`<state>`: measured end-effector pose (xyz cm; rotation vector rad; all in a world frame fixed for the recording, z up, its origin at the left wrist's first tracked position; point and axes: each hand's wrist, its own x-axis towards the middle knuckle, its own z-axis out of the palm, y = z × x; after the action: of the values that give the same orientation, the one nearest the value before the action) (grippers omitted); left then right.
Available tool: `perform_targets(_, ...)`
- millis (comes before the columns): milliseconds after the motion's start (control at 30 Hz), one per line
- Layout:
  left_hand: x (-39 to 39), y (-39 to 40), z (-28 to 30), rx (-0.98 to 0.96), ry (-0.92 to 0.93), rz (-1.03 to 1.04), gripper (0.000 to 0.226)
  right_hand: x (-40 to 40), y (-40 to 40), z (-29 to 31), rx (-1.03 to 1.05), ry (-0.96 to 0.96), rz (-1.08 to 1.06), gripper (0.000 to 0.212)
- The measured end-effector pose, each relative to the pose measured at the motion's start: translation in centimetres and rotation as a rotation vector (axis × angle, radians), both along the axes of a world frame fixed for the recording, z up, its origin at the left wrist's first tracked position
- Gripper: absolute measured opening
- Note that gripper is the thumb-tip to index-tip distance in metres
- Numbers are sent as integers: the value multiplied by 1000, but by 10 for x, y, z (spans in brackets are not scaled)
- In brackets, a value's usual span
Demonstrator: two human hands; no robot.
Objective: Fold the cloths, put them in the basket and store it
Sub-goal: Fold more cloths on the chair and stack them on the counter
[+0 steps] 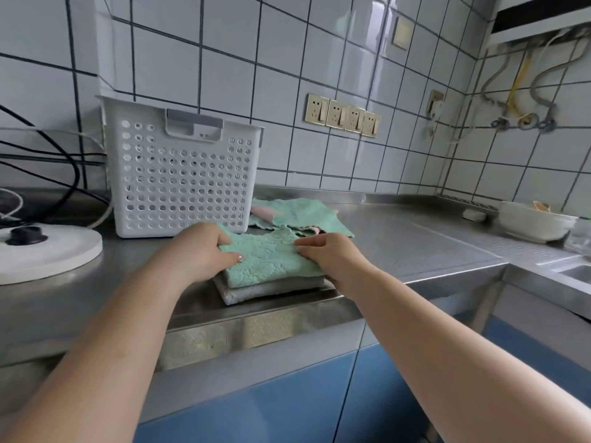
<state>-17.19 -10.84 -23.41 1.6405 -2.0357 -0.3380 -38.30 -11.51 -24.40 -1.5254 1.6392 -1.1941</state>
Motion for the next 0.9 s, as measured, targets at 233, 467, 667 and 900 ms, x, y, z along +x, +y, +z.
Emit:
perform_targets(233,0,1,-2,6,-52,35,50,-1,0,0,4,123,23,18)
perform_targets(467,-26,7,5,-171,-191,-79,44,13,4,21,-204,538,29,29)
perform_targets(667,-39,-3,-8,150,-444,-177,62,17,1,11,-13,858,345,41)
perform_targets(900,-40,5,-5,66,-331,-84,64,7,2,3,46,758,223,53)
